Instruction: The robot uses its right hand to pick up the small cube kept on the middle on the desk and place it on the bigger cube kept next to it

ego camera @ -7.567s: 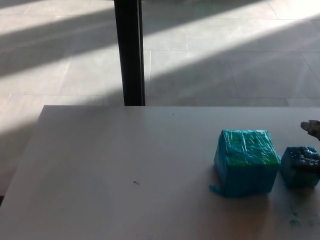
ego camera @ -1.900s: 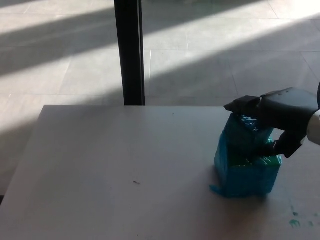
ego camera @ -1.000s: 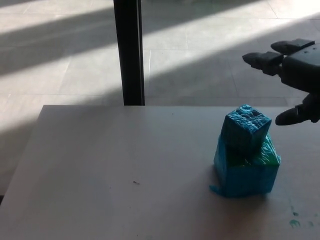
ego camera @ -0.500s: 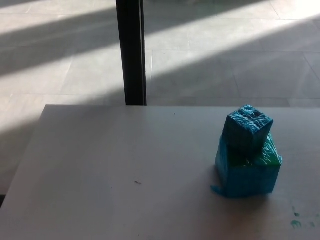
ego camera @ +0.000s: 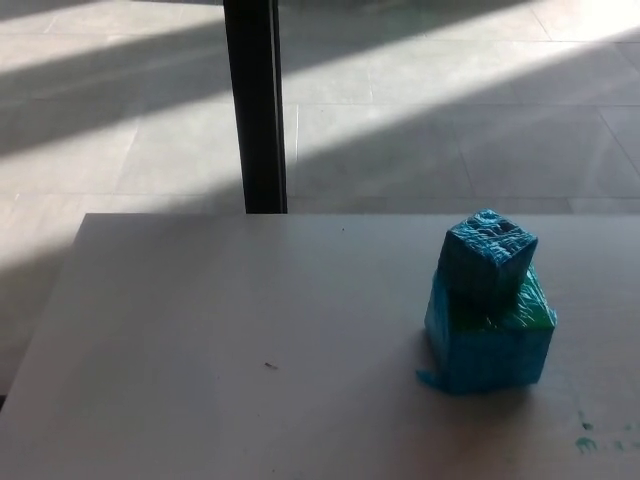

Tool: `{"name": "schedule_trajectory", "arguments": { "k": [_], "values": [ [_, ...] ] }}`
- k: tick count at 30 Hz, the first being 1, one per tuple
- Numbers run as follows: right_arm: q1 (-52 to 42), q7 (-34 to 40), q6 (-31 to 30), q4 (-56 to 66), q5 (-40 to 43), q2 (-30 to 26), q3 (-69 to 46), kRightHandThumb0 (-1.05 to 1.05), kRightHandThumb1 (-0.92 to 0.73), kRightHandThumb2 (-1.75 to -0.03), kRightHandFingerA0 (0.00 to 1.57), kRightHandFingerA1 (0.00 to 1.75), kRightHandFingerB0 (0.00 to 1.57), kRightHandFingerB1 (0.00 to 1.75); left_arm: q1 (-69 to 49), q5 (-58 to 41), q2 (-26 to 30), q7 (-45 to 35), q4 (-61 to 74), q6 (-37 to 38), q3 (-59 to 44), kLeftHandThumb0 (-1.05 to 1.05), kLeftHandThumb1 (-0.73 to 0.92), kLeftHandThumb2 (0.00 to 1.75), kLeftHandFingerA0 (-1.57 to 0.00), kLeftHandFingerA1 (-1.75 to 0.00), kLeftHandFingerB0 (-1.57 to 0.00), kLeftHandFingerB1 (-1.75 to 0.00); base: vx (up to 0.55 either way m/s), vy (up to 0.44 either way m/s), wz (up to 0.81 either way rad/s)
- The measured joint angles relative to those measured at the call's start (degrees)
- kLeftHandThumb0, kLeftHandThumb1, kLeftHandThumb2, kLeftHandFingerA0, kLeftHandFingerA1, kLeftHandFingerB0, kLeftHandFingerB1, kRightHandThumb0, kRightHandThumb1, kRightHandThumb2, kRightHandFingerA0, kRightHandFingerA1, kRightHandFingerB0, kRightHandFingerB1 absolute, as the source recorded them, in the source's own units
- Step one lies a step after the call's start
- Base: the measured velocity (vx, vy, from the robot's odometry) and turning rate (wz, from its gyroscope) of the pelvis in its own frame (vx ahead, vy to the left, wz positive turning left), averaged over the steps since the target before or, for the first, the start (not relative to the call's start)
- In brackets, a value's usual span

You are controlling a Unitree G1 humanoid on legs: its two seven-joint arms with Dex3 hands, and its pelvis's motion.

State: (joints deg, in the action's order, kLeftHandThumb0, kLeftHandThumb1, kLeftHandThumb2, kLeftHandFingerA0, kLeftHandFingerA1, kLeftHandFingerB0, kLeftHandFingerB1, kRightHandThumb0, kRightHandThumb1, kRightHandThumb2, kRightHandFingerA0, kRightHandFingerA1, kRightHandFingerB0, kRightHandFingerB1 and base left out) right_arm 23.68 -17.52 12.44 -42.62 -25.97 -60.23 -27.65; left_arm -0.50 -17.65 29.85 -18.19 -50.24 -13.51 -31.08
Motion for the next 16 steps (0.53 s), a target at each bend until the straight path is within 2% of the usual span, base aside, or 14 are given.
{"name": "schedule_trajectory", "arguments": {
  "k": [1,2,3,4,5,9,10,11,14,15,16],
  "values": [
    [-1.96,0.87,0.07,-1.19,0.18,0.0,-0.94,-0.81,-0.72,-0.65,0.0,0.12,0.0,0.36,-0.04,0.0,0.0,0.0,0.0,0.0,0.0,-0.93,0.89,0.67,-0.38,-0.5,-0.32,-0.36,0.0,0.0,0.0],
    [-3.11,1.41,0.13,-2.02,0.33,0.0,-1.52,-0.83,-0.71,-0.65,0.0,0.15,0.0,0.42,-0.03,0.01,-0.01,0.0,0.0,0.0,0.01,-0.92,0.89,0.67,-0.37,-0.5,-0.32,-0.36,0.0,0.0,0.0],
    [-5.23,2.31,0.3,-3.67,0.72,0.0,-2.69,-0.89,-0.56,-0.97,0.0,0.44,0.01,0.36,-0.03,0.0,-0.01,0.0,0.01,0.0,0.02,-0.92,0.88,0.67,-0.37,-0.5,-0.33,-0.36,0.0,0.0,0.0],
    [-6.62,2.93,0.36,-4.95,1.01,0.0,-3.48,-0.89,-0.56,-0.97,0.0,0.44,0.01,0.36,-0.05,0.0,-0.01,0.0,0.03,0.0,0.02,-0.92,0.88,0.67,-0.37,-0.5,-0.33,-0.36,0.0,0.0,0.0],
    [-8.18,3.59,0.43,-6.39,1.4,0.01,-4.37,-0.87,-0.54,-0.95,0.0,0.45,0.0,0.38,-0.06,0.0,-0.01,0.0,0.04,0.0,0.02,-0.96,0.76,0.8,-0.33,-0.51,-0.26,-0.39,0.0,0.0,0.0],
    [-14.47,6.36,0.6,-11.75,3.36,0.37,-8.53,-0.9,-0.52,-0.96,0.0,0.44,0.0,0.34,-0.11,-0.01,-0.02,-0.03,0.19,0.0,0.02,-0.96,0.77,0.8,-0.33,-0.52,-0.27,-0.39,0.0,0.0,0.0],
    [-15.94,6.91,0.63,-13.08,4.04,0.71,-9.6,-0.97,-0.53,-0.78,0.0,0.28,0.0,0.31,-0.23,-0.01,-0.02,-0.03,0.27,0.0,0.02,-0.92,0.89,0.67,-0.34,-0.49,-0.29,-0.36,0.0,0.0,0.0],
    [-17.76,7.55,0.64,-14.73,4.89,1.37,-10.85,-0.9,-0.53,-0.95,0.0,0.44,0.01,0.32,-0.38,0.0,-0.01,-0.03,0.37,0.0,0.01,-0.99,0.72,0.84,-0.35,-0.54,-0.27,-0.41,0.0,0.0,0.0],
    [-21.93,9.59,1.0,-18.15,6.83,3.33,-13.3,-0.9,-0.54,-0.92,0.0,0.47,0.04,0.4,-0.33,-0.01,-0.01,-0.02,0.3,0.0,0.0,-0.99,0.72,0.84,-0.36,-0.52,-0.28,-0.4,0.0,0.0,0.0],
    [-23.38,10.42,1.09,-19.2,7.59,4.5,-14.06,-0.88,-0.52,-0.9,0.0,0.46,0.02,0.39,-0.33,-0.01,-0.02,-0.01,0.29,0.0,0.0,-0.93,0.88,0.67,-0.35,-0.48,-0.31,-0.36,0.0,0.0,0.0],
    [-23.92,10.73,1.14,-19.59,7.96,5.05,-14.49,-0.88,-0.52,-0.9,0.0,0.46,0.02,0.39,-0.32,-0.02,-0.02,-0.02,0.3,0.0,0.0,-0.93,0.88,0.67,-0.35,-0.48,-0.31,-0.36,0.0,0.0,0.0]
  ]
}}
